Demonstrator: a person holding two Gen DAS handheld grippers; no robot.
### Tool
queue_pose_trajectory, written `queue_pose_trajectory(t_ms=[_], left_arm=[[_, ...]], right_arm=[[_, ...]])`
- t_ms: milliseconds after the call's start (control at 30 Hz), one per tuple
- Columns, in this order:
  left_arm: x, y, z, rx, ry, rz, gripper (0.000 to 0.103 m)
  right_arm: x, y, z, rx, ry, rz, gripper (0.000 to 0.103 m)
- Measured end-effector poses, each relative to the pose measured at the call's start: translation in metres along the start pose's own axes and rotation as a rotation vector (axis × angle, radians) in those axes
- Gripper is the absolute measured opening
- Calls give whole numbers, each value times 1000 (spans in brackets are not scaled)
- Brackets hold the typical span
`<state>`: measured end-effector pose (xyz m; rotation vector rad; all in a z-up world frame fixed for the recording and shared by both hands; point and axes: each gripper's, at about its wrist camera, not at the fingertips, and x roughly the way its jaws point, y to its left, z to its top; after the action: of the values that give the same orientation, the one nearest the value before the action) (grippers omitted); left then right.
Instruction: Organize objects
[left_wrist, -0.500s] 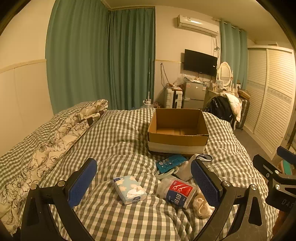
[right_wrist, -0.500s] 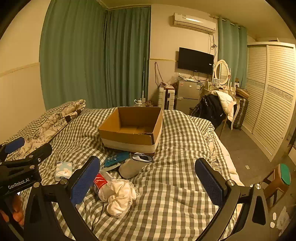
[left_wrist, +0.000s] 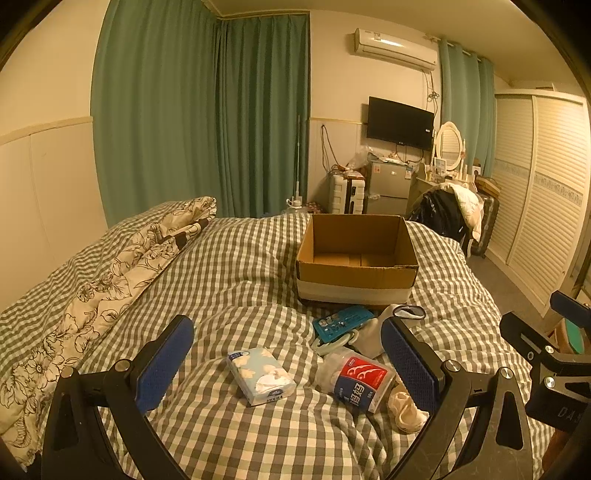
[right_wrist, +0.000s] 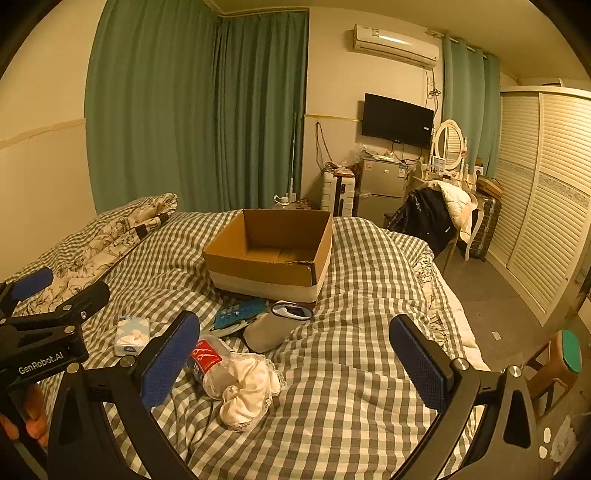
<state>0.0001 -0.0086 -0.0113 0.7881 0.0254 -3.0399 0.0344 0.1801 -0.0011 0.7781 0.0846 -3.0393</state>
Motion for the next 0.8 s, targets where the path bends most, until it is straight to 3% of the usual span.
queue_pose_trajectory(t_ms=[800], left_arm=[[0, 4, 2, 6, 6, 2, 103]], right_arm=[[3, 9, -2, -28, 11, 23, 103]])
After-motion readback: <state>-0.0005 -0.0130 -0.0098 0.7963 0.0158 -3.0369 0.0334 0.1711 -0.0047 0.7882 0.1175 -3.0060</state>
